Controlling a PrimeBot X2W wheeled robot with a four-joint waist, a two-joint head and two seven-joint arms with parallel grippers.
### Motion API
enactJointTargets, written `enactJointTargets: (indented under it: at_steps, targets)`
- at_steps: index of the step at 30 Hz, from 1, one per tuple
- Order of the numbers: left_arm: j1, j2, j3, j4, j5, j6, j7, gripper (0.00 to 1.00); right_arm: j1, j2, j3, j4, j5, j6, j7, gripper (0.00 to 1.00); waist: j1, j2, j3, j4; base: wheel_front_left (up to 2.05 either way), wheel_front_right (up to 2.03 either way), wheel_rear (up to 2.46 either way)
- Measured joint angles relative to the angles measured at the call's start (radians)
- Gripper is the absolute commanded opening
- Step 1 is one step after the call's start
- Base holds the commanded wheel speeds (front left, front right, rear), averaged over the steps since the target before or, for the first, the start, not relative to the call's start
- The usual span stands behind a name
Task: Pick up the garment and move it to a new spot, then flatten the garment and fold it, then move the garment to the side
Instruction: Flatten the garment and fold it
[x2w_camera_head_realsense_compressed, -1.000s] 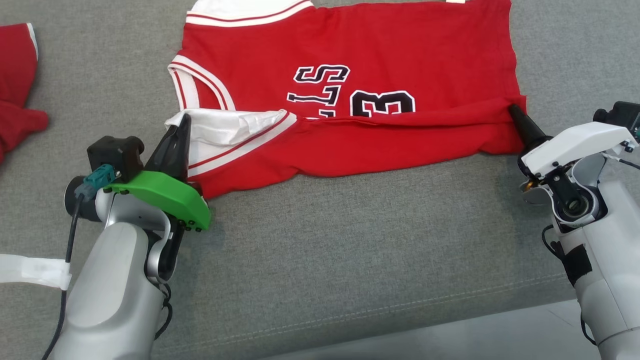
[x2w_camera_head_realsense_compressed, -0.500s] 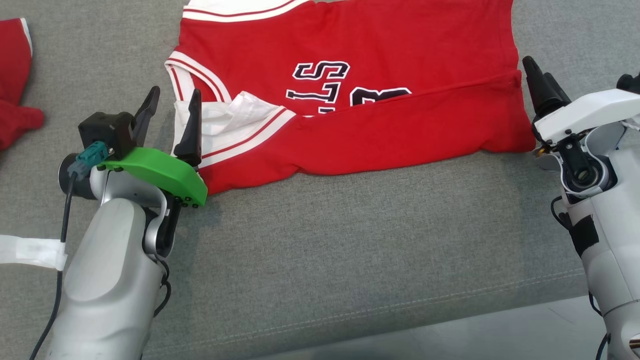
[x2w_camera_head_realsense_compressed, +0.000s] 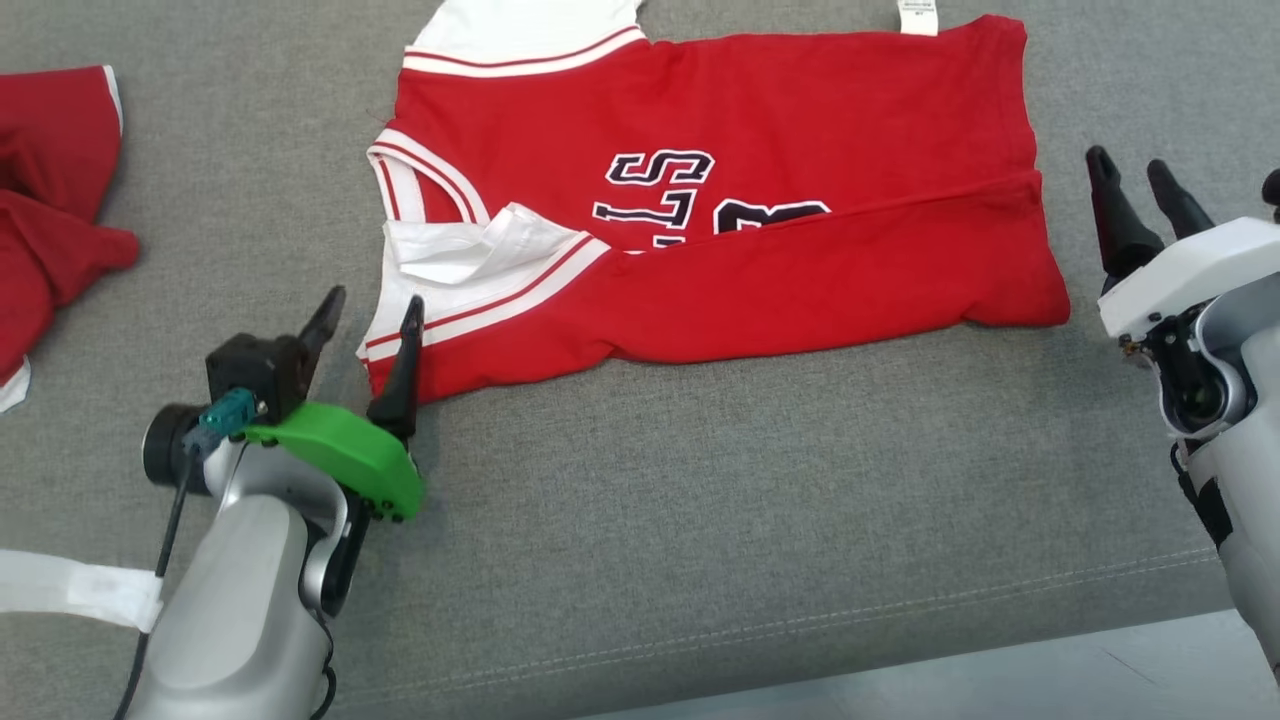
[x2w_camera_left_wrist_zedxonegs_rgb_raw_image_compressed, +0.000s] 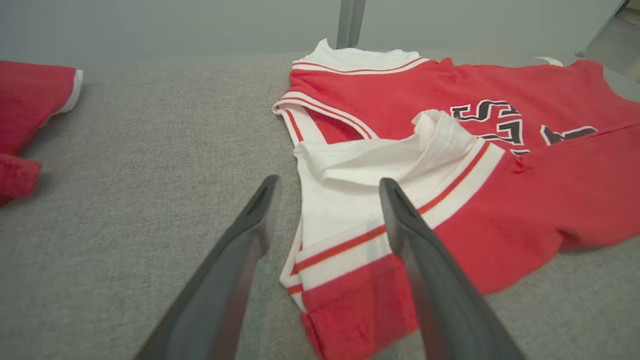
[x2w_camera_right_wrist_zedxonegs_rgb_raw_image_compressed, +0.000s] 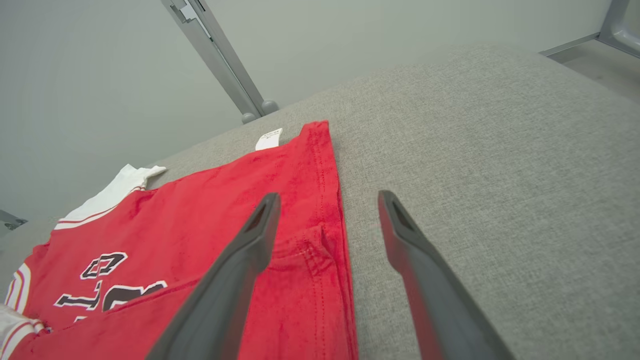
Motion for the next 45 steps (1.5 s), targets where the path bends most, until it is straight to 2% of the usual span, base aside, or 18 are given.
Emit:
enactJointTargets:
  at_steps: [5,10,17,25,32,35,41,42,43,44,45]
  targets:
    - [0.074,0.004,-0.011,-0.013,-0.003,0.001,0.028,1.00,0.044,0.001,0.038,-0.007,-0.006,0.003,0.007,1.00,0.0000,0.0000,-0.029,0.003,0.00,0.00,0.00]
    - [0.135,-0.012,0.004,-0.031,-0.055,0.001,0.076,1.00,0.074,0.001,0.049,-0.017,-0.007,0.009,0.012,1.00,0.0000,0.0000,-0.055,0.005,0.00,0.00,0.00]
    - [0.224,-0.062,0.054,-0.071,-0.223,0.001,0.158,1.00,0.105,0.009,0.045,-0.035,0.009,0.009,0.012,1.00,0.0000,0.0000,-0.074,0.000,0.00,0.00,0.00]
    - [0.243,-0.076,0.105,-0.131,-0.420,-0.008,0.232,1.00,0.126,0.013,0.044,-0.053,0.023,0.009,0.012,1.00,0.0000,0.0000,-0.078,-0.012,0.00,0.00,0.00]
    - [0.243,-0.076,0.121,-0.151,-0.481,-0.006,0.268,1.00,0.127,0.021,0.058,-0.060,0.025,0.009,0.021,1.00,0.0000,0.0000,-0.079,-0.031,0.00,0.00,0.00]
    - [0.243,-0.077,0.122,-0.152,-0.507,0.010,0.283,0.99,0.133,0.018,0.058,-0.060,0.025,0.009,0.023,1.00,0.0000,0.0000,-0.079,-0.039,0.00,0.00,0.00]
    - [0.240,-0.079,0.172,-0.151,-0.607,0.056,0.291,0.87,0.151,0.024,0.069,-0.055,0.026,0.009,0.034,1.00,0.0000,0.0000,-0.076,-0.045,0.00,0.00,0.00]
    - [0.238,-0.078,0.177,-0.151,-0.617,0.066,0.290,0.78,0.151,0.024,0.072,-0.054,0.026,0.009,0.037,1.00,0.0000,0.0000,-0.075,-0.046,0.00,0.00,0.00]
    - [0.236,-0.078,0.177,-0.151,-0.624,0.072,0.290,0.58,0.151,0.025,0.074,-0.053,0.026,0.009,0.037,1.00,0.0000,0.0000,-0.074,-0.046,0.00,0.00,0.00]
    - [0.233,-0.078,0.173,-0.151,-0.632,0.073,0.290,0.48,0.151,0.026,0.076,-0.052,0.026,0.009,0.038,1.00,0.0000,0.0000,-0.072,-0.046,0.00,0.00,0.00]
    - [0.229,-0.078,0.166,-0.151,-0.644,0.078,0.290,0.45,0.151,0.027,0.078,-0.050,0.026,0.009,0.039,1.00,0.0000,0.0000,-0.071,-0.047,0.00,0.00,0.00]
